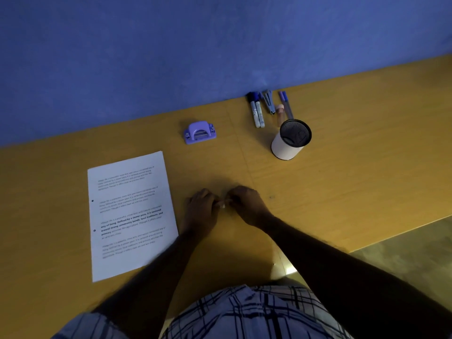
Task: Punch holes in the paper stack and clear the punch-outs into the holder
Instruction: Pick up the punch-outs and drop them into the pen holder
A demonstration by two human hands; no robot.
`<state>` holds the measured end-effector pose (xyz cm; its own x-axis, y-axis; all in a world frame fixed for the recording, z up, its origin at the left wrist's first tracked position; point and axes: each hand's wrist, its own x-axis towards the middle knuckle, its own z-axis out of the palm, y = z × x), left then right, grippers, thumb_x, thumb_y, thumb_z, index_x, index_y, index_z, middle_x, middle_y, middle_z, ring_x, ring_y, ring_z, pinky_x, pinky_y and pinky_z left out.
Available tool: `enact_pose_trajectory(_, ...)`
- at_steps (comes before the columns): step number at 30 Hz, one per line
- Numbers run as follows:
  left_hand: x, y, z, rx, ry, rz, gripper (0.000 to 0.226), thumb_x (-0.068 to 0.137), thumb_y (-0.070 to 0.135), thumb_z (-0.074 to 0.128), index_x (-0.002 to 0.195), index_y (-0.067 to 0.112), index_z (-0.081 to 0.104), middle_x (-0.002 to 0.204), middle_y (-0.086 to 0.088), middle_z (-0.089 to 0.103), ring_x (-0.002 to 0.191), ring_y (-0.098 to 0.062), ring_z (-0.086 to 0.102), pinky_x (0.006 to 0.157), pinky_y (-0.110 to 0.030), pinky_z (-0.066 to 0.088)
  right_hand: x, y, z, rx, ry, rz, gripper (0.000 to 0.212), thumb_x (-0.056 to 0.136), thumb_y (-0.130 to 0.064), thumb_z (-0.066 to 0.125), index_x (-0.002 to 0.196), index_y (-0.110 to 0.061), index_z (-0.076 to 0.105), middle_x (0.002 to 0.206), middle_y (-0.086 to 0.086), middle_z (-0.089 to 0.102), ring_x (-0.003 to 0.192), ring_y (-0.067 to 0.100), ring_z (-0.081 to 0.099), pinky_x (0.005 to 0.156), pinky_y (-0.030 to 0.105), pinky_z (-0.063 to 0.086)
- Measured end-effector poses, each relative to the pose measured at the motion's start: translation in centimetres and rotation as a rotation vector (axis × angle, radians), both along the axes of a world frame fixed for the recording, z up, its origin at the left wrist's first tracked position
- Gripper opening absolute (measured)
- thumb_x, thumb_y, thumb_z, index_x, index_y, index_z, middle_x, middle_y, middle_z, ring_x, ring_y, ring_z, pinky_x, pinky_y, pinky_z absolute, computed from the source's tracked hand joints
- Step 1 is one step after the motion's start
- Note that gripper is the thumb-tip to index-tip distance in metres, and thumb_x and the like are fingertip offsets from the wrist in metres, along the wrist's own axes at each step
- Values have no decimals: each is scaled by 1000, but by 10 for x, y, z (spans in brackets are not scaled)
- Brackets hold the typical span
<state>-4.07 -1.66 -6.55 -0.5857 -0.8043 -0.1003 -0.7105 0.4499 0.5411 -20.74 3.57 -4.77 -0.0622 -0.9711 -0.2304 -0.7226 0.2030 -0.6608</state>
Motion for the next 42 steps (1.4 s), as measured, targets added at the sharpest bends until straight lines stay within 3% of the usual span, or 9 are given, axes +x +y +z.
enact_pose_trajectory(6,-16,-1,24,459,335,157,9,95,23,55,94,16,62,84,3,62,76,-8,58,66,-23,45,-11,1,28,114,-441,-245,14,93,-12,59,94,-3,70,88,7,67,79,10,60,71,26,47)
enact_pose_trajectory(10,-37,-3,42,638,514,305,14,96,19,55,92,14,67,82,-1,70,69,-5,63,65,-24,51,-19,3,39,119,-755,-407,14,95,-12,58,95,-3,69,77,2,62,65,3,55,61,20,45)
enact_pose_trajectory(14,-60,-11,54,674,593,299,15,95,23,56,97,16,69,86,-2,72,81,-12,65,72,-33,52,-35,0,50,76,-931,-477,16,97,-15,55,97,-5,67,81,5,66,72,12,60,65,23,49)
enact_pose_trajectory(20,-110,-27,87,628,612,193,12,95,22,54,98,19,66,95,-3,70,91,-15,67,79,-31,55,-72,-7,69,-47,-946,-552,22,99,-15,52,103,2,65,81,6,64,68,10,56,63,22,48)
enact_pose_trajectory(25,-165,-43,113,538,640,132,12,95,19,55,99,15,66,88,2,70,78,-3,67,67,-21,56,-114,-16,95,-145,-876,-608,23,99,-13,49,105,5,62,79,7,62,68,10,58,62,23,48)
enact_pose_trajectory(30,-216,-69,121,422,536,76,24,93,25,57,99,6,70,93,-10,72,86,-16,69,74,-31,58,-158,-31,108,-223,-775,-636,16,97,-7,52,93,-2,67,80,11,71,73,19,67,70,29,56)
enact_pose_trajectory(32,-229,-80,122,360,459,24,29,93,29,57,92,4,70,89,-13,70,86,-19,68,76,-35,58,-173,-36,111,-225,-605,-618,14,95,-6,56,90,0,67,70,1,70,64,10,65,65,25,54)
enact_pose_trajectory(35,-241,-93,124,223,351,-83,29,94,23,57,85,-3,67,84,-17,68,78,-15,63,70,-24,49,-194,-44,115,-164,-226,-504,10,90,-10,60,87,-8,69,74,0,64,67,10,58,62,25,46)
enact_pose_trajectory(42,-248,-109,125,62,217,-241,23,93,13,57,111,5,69,106,-10,71,98,-17,66,81,-25,53,-217,-56,117,-208,204,-174,22,93,-5,54,105,-4,72,101,13,70,87,22,63,66,24,41)
